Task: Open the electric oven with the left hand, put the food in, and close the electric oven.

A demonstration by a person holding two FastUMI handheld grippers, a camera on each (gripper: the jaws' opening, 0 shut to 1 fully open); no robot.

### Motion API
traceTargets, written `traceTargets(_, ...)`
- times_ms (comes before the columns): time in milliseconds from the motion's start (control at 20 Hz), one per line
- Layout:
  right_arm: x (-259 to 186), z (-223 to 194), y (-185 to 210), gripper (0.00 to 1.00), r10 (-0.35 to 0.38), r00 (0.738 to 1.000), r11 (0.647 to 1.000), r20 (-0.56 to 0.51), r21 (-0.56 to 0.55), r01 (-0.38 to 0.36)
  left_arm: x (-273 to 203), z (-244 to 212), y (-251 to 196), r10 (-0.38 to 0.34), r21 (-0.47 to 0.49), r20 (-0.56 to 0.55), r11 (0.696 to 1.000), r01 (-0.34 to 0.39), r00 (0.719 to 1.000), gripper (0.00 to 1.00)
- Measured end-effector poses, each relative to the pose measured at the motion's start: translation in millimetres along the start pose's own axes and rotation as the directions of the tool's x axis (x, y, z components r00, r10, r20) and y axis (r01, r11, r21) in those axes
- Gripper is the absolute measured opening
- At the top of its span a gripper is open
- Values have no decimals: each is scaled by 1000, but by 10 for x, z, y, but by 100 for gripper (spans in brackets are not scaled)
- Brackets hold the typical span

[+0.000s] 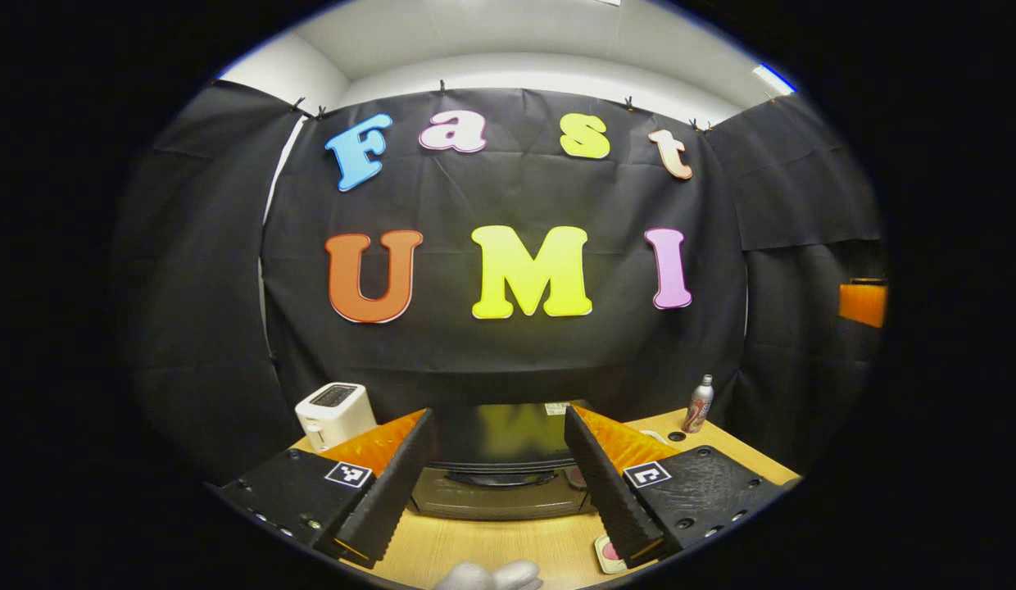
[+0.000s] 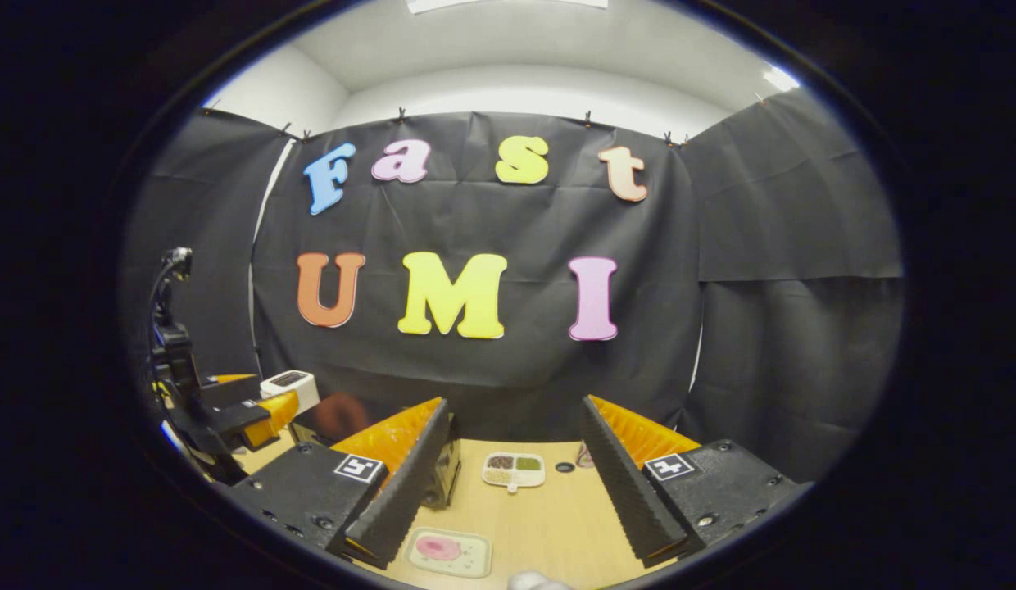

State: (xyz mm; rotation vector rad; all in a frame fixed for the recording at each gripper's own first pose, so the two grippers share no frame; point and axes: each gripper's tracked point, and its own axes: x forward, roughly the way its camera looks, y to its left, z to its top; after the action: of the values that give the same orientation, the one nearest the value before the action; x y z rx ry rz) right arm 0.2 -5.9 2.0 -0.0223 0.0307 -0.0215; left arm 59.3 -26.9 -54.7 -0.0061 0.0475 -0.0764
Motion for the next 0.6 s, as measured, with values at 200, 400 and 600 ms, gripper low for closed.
traceTargets(200,-69,25,-71,96,-20,1000,1000,-12,13,20,352,-428,-48,-18,7,-62,1000,19,998,96)
traceTargets(400,-165,-5,-173,96,-63,997,998,-39,-19,62,688,-897,-21,-24,0,-151,1000,24,988,96)
traceTargets(600,-216,-61,-262,96,-104,993,994,-60,-33,102,926,-1215,39,-12,-11,-227,1000,10,974,97)
